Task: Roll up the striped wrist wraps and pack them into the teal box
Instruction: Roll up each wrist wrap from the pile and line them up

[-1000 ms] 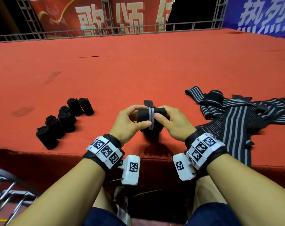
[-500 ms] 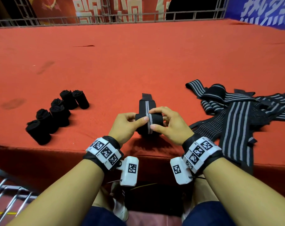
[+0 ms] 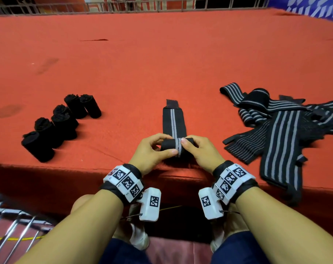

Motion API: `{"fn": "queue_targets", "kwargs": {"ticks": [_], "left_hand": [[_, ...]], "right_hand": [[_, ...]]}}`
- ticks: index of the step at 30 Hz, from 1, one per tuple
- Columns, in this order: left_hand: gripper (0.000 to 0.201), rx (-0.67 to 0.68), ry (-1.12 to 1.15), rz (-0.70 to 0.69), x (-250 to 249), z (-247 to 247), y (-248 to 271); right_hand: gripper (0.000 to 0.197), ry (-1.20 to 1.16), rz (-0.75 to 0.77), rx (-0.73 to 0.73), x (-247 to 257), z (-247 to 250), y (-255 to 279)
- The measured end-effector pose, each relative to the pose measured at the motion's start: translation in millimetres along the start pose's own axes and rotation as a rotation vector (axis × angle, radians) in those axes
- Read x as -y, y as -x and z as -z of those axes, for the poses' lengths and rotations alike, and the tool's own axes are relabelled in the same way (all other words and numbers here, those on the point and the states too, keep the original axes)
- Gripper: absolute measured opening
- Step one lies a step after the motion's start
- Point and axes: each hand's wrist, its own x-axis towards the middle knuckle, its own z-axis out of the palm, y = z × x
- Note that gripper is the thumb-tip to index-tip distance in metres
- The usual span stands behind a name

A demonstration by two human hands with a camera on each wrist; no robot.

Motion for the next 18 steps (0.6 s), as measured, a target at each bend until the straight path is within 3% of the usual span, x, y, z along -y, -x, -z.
{"fn": "queue_targets", "kwargs": {"ticks": [3, 6, 11, 18], "left_hand": [[0.024, 0.0, -0.017, -0.01, 5, 0, -1], [0.018, 0.006, 0.017, 0.005, 11, -2, 0], [0.017, 0.011, 0.062, 0.025, 19, -6, 1], [0.016, 0.042, 0.013, -0.008, 30, -6, 1]], "right_hand": [[0.033, -0.006, 0.003, 0.003, -3, 0, 3], [0.017, -0.049, 0.044, 0.014, -7, 0, 6], [0.025, -0.162, 0.085, 0.067, -12, 0, 9], [0.008, -0.129, 0.09, 0.022, -20, -6, 6]]}}
